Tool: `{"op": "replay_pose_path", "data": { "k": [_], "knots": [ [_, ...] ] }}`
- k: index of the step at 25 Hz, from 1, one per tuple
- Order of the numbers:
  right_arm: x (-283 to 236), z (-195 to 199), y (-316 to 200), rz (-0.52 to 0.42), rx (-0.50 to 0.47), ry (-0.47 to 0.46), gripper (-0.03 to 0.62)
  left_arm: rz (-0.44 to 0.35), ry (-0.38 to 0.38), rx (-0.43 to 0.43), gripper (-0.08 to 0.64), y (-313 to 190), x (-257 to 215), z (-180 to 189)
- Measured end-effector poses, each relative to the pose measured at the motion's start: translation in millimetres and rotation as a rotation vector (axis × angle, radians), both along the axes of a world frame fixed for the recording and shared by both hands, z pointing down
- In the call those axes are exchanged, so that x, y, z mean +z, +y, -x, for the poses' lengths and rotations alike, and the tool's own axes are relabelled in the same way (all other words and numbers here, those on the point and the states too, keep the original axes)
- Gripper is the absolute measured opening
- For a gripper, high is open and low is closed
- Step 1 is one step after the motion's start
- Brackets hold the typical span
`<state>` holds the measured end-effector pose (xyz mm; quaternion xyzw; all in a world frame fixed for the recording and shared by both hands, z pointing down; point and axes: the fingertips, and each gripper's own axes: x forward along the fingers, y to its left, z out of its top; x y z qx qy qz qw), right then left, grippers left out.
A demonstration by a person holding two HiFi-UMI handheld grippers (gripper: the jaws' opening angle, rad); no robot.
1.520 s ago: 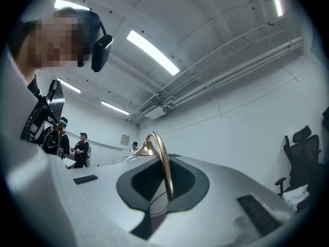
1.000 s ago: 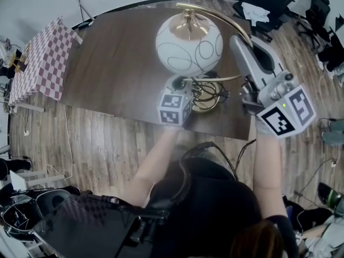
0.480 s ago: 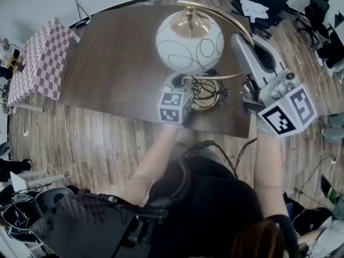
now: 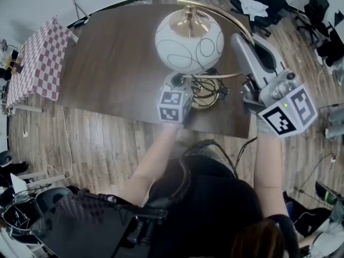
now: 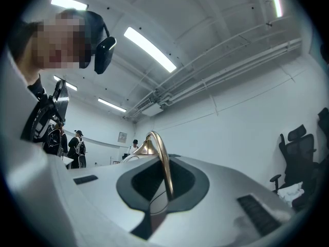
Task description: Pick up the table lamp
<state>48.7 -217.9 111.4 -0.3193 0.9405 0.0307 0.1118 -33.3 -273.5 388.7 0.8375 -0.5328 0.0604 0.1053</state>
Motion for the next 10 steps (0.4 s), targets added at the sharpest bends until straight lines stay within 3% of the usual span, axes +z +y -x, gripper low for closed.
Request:
{"op": "replay_pose_path", "data": {
  "k": [10],
  "knots": [
    [5.4,-0.1,-3.7,0.004,-0.001,0.004,0.003,0.009,0.003,0.0,0.004,-5.9,6.3,-1.3]
  ]
}}
